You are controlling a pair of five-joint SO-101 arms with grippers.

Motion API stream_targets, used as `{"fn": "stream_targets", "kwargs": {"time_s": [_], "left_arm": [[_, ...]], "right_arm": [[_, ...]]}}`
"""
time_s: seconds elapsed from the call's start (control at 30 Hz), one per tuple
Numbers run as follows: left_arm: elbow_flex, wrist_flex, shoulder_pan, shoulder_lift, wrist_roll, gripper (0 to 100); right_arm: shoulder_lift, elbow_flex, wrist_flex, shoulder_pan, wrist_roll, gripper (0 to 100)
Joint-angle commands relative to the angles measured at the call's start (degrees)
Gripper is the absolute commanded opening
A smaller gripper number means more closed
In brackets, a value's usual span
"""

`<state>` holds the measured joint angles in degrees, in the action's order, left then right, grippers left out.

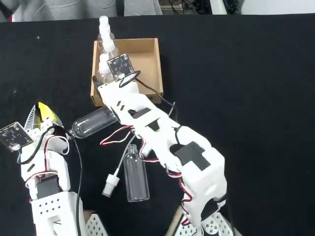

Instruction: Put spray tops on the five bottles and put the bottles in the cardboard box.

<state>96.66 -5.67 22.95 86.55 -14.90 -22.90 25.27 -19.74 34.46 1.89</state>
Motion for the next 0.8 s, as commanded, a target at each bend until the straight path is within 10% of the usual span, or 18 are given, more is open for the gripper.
{"fn": "stream_targets", "kwargs": {"time_s": [0.0,0.77], "left_arm": [[1.27,-0.09,0.13,0.26,0.44,4],[1.27,-0.09,0.13,0.26,0.44,4]], "right_arm": [[-0.13,-4.09,-1.76,1.41,0.18,8.9],[-1.71,-3.65,-1.32,1.67,-2.55,9.0]]}}
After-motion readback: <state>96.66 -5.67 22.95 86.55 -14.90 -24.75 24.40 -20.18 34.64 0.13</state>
